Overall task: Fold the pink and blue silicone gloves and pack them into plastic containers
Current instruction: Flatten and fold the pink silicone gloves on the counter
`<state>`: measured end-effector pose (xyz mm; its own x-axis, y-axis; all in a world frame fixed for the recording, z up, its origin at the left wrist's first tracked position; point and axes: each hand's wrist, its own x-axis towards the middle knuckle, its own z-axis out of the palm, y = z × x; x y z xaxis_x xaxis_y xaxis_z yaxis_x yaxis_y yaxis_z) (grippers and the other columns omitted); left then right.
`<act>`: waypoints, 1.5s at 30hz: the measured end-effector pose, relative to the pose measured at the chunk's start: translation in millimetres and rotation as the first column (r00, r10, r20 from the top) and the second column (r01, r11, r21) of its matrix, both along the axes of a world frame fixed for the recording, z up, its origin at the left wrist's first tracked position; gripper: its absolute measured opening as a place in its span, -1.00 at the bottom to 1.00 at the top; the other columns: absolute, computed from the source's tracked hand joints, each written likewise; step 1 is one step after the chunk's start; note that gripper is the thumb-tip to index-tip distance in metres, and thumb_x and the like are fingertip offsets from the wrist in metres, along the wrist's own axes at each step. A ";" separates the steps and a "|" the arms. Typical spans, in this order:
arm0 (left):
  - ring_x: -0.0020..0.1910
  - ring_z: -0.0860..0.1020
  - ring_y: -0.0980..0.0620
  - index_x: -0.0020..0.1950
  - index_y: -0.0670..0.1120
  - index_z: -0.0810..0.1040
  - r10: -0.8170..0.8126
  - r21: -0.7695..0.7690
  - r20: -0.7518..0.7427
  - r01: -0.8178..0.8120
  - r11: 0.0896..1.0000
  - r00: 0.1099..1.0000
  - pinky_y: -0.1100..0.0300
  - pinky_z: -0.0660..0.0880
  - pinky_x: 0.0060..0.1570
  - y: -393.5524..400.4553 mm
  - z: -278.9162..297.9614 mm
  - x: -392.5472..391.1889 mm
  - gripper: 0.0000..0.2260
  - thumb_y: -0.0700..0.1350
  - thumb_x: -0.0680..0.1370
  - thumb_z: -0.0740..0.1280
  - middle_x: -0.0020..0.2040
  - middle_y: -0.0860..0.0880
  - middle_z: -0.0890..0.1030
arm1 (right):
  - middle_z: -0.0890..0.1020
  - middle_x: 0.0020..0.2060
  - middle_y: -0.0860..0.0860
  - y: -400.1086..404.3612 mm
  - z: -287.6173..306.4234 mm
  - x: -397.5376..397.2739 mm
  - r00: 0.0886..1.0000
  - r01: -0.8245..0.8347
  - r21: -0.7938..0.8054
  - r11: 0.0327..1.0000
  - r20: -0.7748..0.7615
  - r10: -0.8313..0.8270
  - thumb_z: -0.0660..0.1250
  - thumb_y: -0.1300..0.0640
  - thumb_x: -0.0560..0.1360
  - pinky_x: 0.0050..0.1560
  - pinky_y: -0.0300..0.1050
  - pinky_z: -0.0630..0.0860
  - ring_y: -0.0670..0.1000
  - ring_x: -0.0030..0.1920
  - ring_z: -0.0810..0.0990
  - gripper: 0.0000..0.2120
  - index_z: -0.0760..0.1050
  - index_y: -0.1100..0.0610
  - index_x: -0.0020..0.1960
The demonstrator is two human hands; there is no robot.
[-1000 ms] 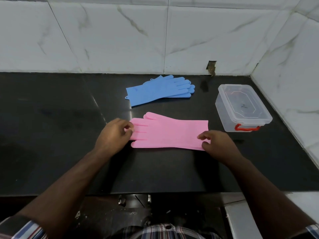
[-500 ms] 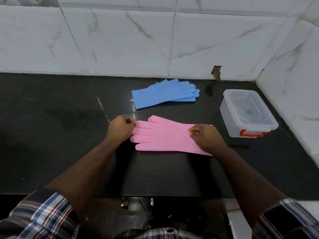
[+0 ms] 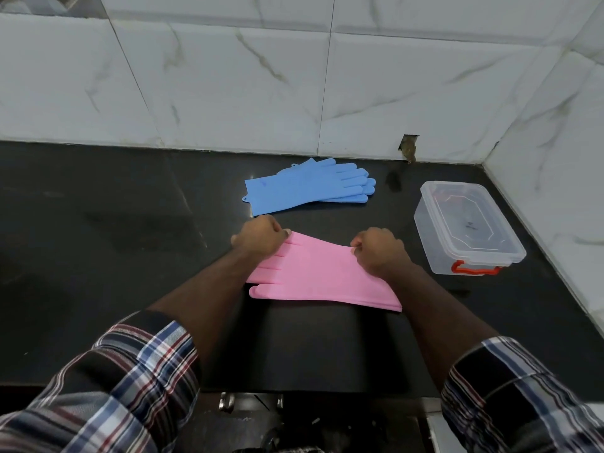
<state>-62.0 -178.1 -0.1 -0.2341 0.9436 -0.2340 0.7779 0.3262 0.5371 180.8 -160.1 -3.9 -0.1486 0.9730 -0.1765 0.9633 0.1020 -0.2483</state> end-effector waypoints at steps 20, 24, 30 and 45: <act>-0.01 0.55 0.09 -0.07 0.10 0.58 -0.283 0.256 -0.177 0.322 0.912 0.943 -0.08 0.51 0.10 -29.6 0.2 -3.8 -0.90 -0.09 0.56 0.31 -0.04 0.15 0.60 | 0.66 0.01 -0.04 -21.0 5.6 44.8 0.987 0.013 -0.130 0.991 -0.155 -0.034 0.42 0.16 0.51 0.00 -0.19 0.46 -0.10 -0.08 0.58 -0.84 0.64 0.02 0.07; -0.07 0.52 0.21 -0.06 0.12 0.61 -0.549 0.151 -0.168 0.572 0.806 0.819 0.03 0.54 0.03 -58.4 -1.7 -20.4 -0.98 0.01 0.52 0.41 -0.09 0.22 0.59 | 0.62 -0.08 -0.11 -35.1 5.5 61.6 0.991 -0.041 -0.249 0.968 -0.133 0.007 0.48 0.17 0.45 -0.15 -0.30 0.45 -0.15 -0.13 0.57 -0.82 0.64 -0.01 0.03; 0.09 0.51 0.20 0.15 0.13 0.61 -0.640 0.033 -0.288 0.675 0.737 0.712 0.14 0.49 0.12 -77.2 -3.7 -45.1 -0.76 0.12 0.50 0.43 0.10 0.21 0.57 | 0.60 -0.01 -0.10 -49.8 1.8 64.4 0.997 -0.074 -0.252 0.965 -0.057 0.061 0.47 0.19 0.46 0.07 -0.20 0.48 -0.13 -0.05 0.55 -0.75 0.65 0.02 0.12; 0.04 0.53 0.14 0.03 0.09 0.65 -0.535 0.119 -0.254 0.575 0.809 0.806 0.08 0.52 0.06 -92.6 6.1 -67.8 -0.89 0.04 0.54 0.39 0.01 0.15 0.58 | 0.66 0.10 -0.05 -91.1 -8.8 64.9 0.993 -0.078 -0.047 0.996 -0.093 0.073 0.40 0.11 0.51 0.17 -0.12 0.49 -0.12 0.00 0.56 -0.76 0.64 0.00 0.17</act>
<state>-129.8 -270.8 5.9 0.3208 0.9457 -0.0528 0.8904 -0.2821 0.3572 245.6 -251.2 -12.7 -0.2390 0.9486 -0.2074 0.9265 0.1588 -0.3412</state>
